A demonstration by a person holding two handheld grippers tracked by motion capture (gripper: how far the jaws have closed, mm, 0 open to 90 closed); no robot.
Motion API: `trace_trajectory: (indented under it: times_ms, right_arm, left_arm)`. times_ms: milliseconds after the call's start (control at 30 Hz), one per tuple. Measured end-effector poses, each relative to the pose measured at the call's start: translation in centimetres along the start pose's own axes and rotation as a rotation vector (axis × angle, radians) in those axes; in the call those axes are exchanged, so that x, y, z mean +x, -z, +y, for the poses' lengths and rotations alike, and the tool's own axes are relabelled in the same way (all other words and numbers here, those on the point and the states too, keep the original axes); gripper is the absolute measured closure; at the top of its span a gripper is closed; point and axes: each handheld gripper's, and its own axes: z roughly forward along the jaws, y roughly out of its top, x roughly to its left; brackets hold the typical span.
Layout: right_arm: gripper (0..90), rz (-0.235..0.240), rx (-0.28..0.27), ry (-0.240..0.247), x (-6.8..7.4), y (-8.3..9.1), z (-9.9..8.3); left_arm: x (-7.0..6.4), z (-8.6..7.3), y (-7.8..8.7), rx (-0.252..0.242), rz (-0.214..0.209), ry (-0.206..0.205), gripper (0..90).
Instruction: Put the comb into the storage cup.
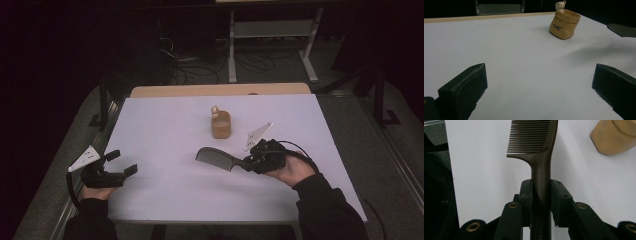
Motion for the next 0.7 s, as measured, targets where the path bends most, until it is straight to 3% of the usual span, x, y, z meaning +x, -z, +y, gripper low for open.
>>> trace_trajectory:
  times_ms: [433,700]
  right_arm:
    - [71.2,-0.003,-0.040,0.021,-0.4,1.0,1.5]
    - [71.1,-0.013,-0.062,0.032,-0.6,1.4,2.5]
  left_arm:
    - [-0.2,0.3,0.1,-0.028,-0.023,0.006,0.0]
    - [-0.7,1.1,0.1,-0.036,-0.050,-0.013,0.0]
